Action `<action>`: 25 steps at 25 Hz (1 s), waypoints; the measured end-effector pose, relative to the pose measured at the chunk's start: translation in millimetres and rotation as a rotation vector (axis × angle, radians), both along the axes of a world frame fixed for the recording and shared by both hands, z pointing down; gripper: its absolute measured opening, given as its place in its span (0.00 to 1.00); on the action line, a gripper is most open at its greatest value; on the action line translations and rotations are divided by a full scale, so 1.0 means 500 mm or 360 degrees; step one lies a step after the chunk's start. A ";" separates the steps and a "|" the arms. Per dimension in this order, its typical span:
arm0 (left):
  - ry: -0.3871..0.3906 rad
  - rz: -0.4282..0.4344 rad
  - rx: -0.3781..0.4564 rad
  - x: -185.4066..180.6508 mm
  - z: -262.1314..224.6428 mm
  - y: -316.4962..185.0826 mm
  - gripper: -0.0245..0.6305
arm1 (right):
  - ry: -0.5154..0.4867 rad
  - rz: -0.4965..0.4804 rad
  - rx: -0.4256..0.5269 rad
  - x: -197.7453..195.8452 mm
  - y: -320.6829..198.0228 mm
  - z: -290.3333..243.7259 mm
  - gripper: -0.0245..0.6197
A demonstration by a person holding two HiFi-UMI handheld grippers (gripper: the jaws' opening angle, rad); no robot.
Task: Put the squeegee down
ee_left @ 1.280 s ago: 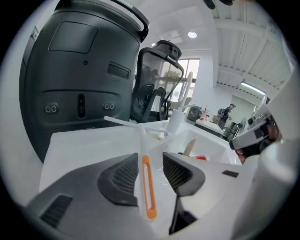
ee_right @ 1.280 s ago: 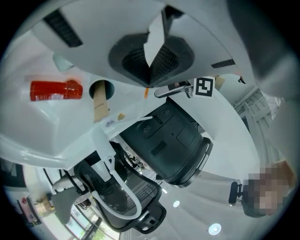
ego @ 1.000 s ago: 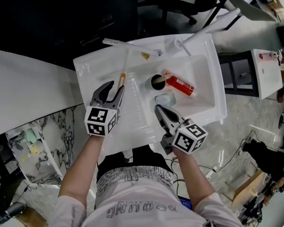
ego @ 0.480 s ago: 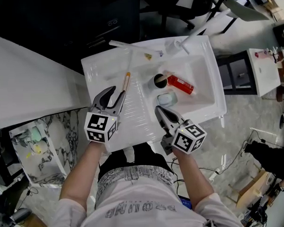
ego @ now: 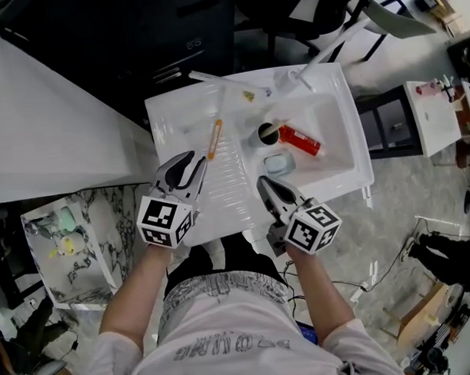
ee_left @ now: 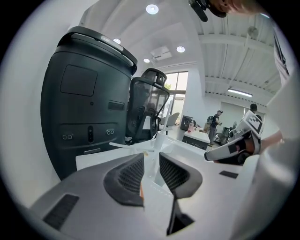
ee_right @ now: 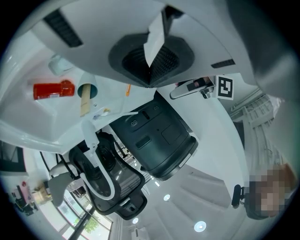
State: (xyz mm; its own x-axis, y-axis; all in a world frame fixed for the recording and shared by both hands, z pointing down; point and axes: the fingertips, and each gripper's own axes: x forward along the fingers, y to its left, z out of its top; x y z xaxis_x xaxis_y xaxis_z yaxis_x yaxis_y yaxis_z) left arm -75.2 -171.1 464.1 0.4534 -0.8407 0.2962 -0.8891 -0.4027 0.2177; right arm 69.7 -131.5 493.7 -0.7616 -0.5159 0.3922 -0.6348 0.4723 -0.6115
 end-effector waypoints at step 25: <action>0.0057 0.0118 0.0191 -0.013 -0.142 0.081 0.11 | -0.0013 0.0073 0.0113 -0.028 0.035 -0.065 0.05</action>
